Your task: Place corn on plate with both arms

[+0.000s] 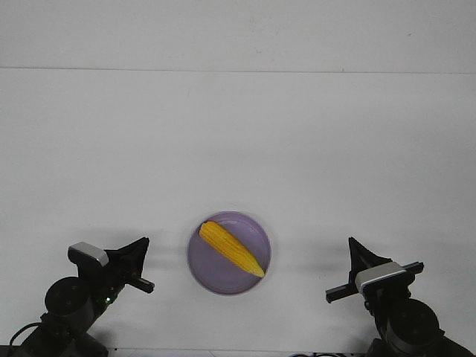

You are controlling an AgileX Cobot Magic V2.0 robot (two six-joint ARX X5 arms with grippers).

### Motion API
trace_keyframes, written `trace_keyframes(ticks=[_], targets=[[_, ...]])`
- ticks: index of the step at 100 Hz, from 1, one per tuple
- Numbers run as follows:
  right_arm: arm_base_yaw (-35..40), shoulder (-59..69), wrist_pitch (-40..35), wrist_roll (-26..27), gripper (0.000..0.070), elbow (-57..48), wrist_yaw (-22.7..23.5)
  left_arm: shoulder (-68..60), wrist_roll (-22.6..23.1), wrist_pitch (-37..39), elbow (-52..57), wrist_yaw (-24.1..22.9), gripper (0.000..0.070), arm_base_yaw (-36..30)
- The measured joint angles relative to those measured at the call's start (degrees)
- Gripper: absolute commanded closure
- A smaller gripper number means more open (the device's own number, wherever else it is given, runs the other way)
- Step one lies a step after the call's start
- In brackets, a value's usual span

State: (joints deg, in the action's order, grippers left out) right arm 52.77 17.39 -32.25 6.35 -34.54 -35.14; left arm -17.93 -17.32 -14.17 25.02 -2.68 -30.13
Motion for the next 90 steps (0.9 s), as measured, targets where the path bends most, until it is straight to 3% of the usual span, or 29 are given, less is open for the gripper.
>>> trace_keyframes(ticks=[32, 47, 68, 80, 90], targets=[[0.00, 0.00, 0.00, 0.07, 0.0696, 0.00, 0.00, 0.04, 0.11, 0.00, 0.00, -0.02, 0.0685, 0.00], [0.00, 0.00, 0.00, 0.09, 0.0696, 0.00, 0.00, 0.79, 7.17, 0.04, -0.07, -3.52, 0.0685, 1.01], [0.00, 0.00, 0.00, 0.09, 0.0696, 0.00, 0.00, 8.46, 17.90, 7.41, -9.97, -3.52, 0.0685, 13.94], [0.00, 0.00, 0.00, 0.09, 0.0696, 0.00, 0.00, 14.60, 19.65, 10.80, -17.90, -3.37, 0.0685, 22.51], [0.00, 0.00, 0.00, 0.09, 0.0696, 0.00, 0.00, 17.64, 19.98, 12.74, -21.57, -3.15, 0.0685, 25.99]])
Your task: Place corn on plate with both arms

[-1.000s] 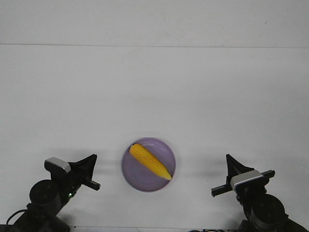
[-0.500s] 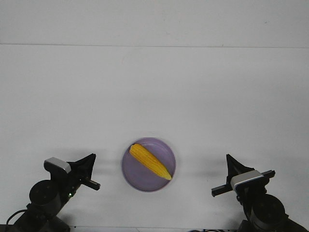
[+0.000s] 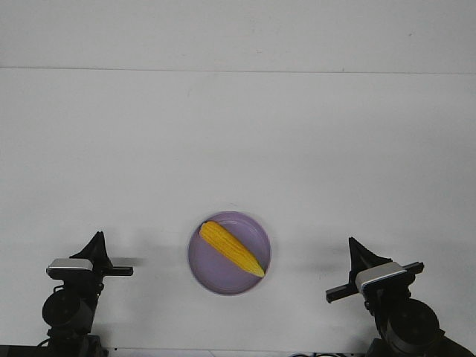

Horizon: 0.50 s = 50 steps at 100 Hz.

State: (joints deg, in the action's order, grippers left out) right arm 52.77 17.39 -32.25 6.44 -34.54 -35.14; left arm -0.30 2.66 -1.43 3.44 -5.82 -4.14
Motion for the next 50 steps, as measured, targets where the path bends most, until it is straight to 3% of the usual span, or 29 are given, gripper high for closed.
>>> trace_keyframes(ticks=[50], targets=[[0.00, 0.00, 0.00, 0.00, 0.0696, 0.00, -0.02, 0.04, 0.85, 1.01, -1.46, 0.15, 0.0685, 0.55]])
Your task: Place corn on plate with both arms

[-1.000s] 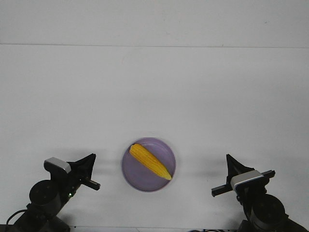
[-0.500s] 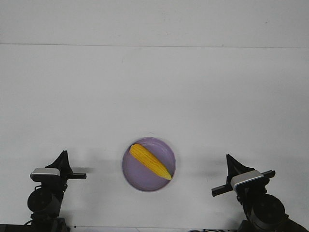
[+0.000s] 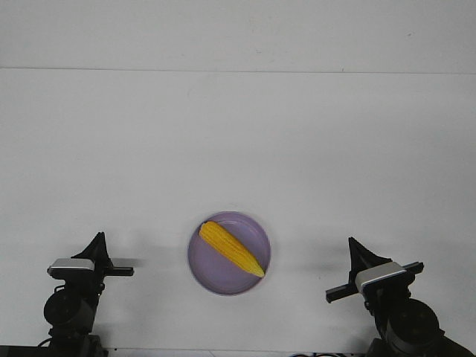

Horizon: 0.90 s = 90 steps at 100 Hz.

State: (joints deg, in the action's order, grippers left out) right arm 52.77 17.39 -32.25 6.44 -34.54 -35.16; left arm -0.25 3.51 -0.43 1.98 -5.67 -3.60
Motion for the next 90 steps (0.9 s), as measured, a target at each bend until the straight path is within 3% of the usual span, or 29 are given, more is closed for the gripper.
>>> trace_keyframes(ticks=[53, 65, 76, 90], targets=[[-0.02, 0.00, 0.00, -0.04, 0.0696, 0.00, -0.44, 0.00, 0.00, 0.00, 0.00, 0.00, 0.0685, 0.00], [-4.13, -0.11, 0.74, -1.25, 0.0696, 0.31, 0.76, 0.00, 0.00, 0.00, 0.00, 0.00, 0.0685, 0.00], [-14.16, -1.60, 4.74, -2.38, 0.0696, 4.52, 6.32, 0.00, 0.00, 0.00, 0.00, 0.00, 0.0685, 0.00], [-30.99, -5.29, 13.86, -6.51, 0.0696, 15.32, 22.27, 0.00, 0.00, 0.00, 0.00, 0.00, 0.0685, 0.00]])
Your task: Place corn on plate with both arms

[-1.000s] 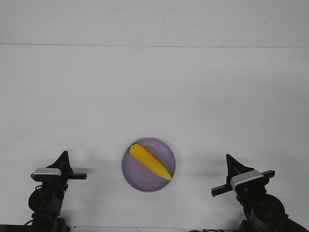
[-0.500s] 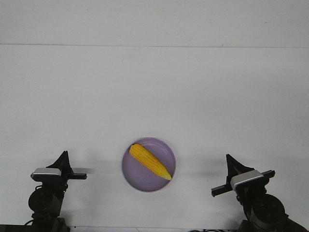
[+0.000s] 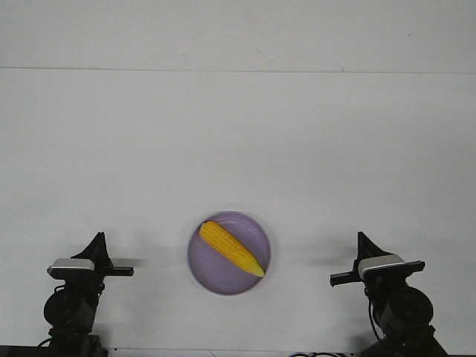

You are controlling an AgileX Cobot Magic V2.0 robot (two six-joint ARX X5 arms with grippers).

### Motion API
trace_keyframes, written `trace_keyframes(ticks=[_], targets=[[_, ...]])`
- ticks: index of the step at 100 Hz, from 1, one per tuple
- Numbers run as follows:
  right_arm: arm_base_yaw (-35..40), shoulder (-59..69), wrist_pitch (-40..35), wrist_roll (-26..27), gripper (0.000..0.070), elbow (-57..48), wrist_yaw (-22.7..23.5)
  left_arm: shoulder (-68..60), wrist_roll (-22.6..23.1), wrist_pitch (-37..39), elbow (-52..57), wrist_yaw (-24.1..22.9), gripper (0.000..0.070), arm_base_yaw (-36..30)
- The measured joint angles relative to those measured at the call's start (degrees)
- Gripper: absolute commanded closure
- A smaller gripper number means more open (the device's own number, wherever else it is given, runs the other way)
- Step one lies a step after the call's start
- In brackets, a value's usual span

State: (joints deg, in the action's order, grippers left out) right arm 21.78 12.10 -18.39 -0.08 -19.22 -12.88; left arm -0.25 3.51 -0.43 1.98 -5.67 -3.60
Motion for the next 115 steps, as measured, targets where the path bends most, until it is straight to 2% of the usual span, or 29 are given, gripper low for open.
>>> trace_keyframes(ticks=[11, 19, 27, 40, 47, 115], targets=[[-12.72, -4.70, 7.13, -1.66, 0.0696, 7.93, 12.83, 0.00, 0.00, 0.00, 0.00, 0.00, 0.0685, 0.00], [-19.52, -8.20, 10.67, -2.08, 0.0696, 12.20, 17.22, 0.00, 0.00, 0.00, 0.00, 0.00, 0.0685, 0.00], [-22.34, -10.62, 11.67, -2.12, 0.0696, 15.21, 17.51, 0.00, 0.00, 0.00, 0.00, 0.00, 0.0685, 0.00], [-22.80, -11.98, 11.65, -2.21, 0.0696, 18.32, 17.79, 0.00, 0.00, 0.00, 0.00, 0.00, 0.0685, 0.00], [-22.86, -11.96, 10.16, -2.25, 0.0696, 18.32, 17.73, 0.00, 0.00, 0.00, 0.00, 0.00, 0.0685, 0.00], [-22.86, -12.00, 12.72, -1.57, 0.0696, 18.32, 17.42, 0.00, 0.00, 0.00, 0.00, 0.00, 0.0685, 0.00]])
